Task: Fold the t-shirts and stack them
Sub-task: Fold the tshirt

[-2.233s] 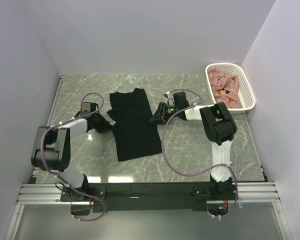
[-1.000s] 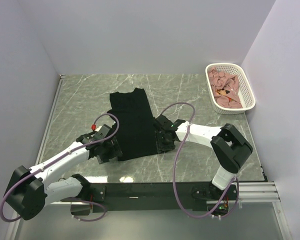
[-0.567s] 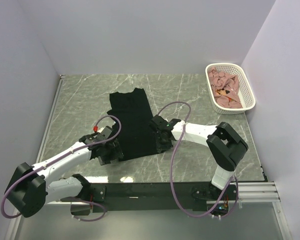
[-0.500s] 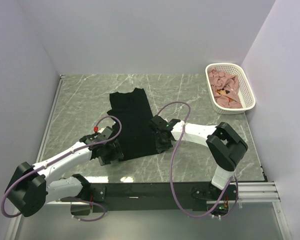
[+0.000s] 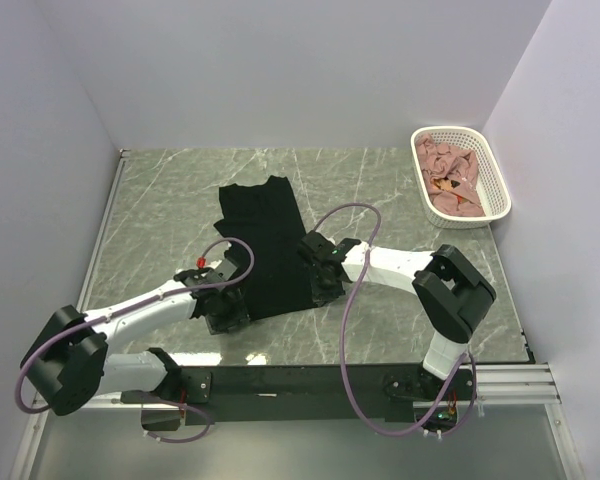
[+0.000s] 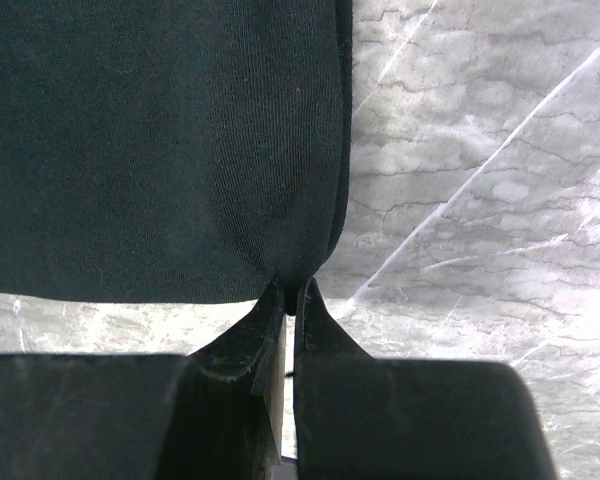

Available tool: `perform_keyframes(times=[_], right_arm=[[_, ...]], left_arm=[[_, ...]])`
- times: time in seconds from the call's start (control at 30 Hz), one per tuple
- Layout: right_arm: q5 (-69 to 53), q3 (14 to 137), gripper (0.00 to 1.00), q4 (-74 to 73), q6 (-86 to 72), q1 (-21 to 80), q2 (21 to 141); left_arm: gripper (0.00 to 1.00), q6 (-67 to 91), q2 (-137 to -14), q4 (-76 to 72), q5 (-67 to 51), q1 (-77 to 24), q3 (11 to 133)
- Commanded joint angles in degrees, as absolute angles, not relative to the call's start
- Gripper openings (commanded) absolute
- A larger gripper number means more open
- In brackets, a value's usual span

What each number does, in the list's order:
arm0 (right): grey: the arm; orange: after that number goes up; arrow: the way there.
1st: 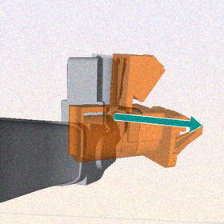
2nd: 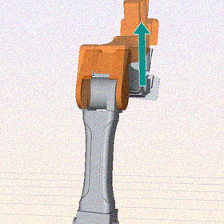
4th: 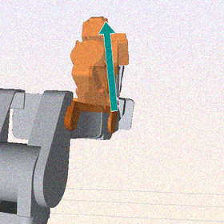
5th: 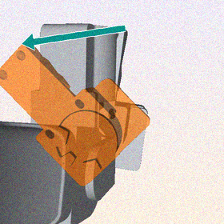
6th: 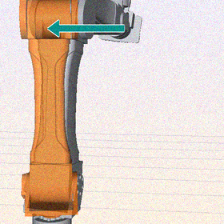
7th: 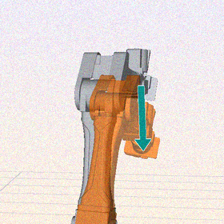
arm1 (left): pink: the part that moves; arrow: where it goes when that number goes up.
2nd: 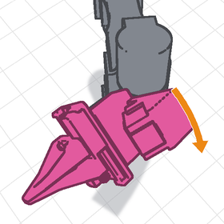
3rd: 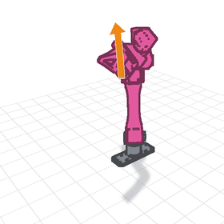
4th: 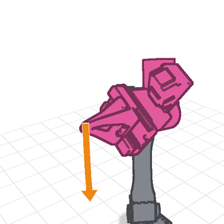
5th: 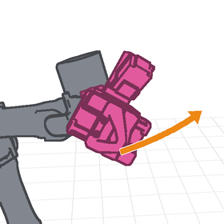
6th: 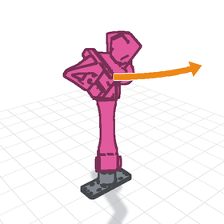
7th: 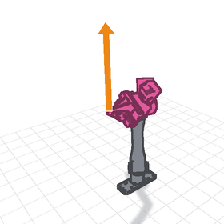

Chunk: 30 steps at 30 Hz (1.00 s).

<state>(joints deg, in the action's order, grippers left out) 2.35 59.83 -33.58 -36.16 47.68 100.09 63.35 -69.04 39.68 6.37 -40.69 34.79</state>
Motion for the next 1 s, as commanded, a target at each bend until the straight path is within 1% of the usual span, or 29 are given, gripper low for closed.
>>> perform_keyframes(times=[0.0,0.1,0.33,0.7,0.83,0.93,0.97], right_arm=[[5.9,55.3,0.00,-32.9,-35.9,48.6,104.7],[5.6,55.1,0.00,-32.6,-35.7,48.6,104.7],[5.5,54.7,0.00,-32.3,-35.5,49.0,104.3],[5.5,54.1,0.00,-32.3,-35.3,49.1,103.7],[5.4,53.9,0.00,-32.1,-35.2,49.2,103.5],[5.6,54.1,0.00,-32.3,-35.2,49.3,103.4],[5.7,54.1,0.00,-32.4,-35.2,49.2,103.5]], left_arm=[[0.52,64.9,-70.4,38.8,7.6,-41.7,37.3],[0.47,65.0,-71.1,38.6,8.3,-41.8,37.6],[0.48,64.8,-73.2,37.9,8.9,-42.0,39.7],[0.48,63.3,-81.4,38.1,10.8,-42.0,41.3],[0.45,62.7,-83.5,37.4,9.8,-42.0,40.2],[0.36,62.2,-85.0,36.6,8.4,-42.0,39.3],[0.27,62.1,-85.3,36.2,7.6,-42.2,39.0]])
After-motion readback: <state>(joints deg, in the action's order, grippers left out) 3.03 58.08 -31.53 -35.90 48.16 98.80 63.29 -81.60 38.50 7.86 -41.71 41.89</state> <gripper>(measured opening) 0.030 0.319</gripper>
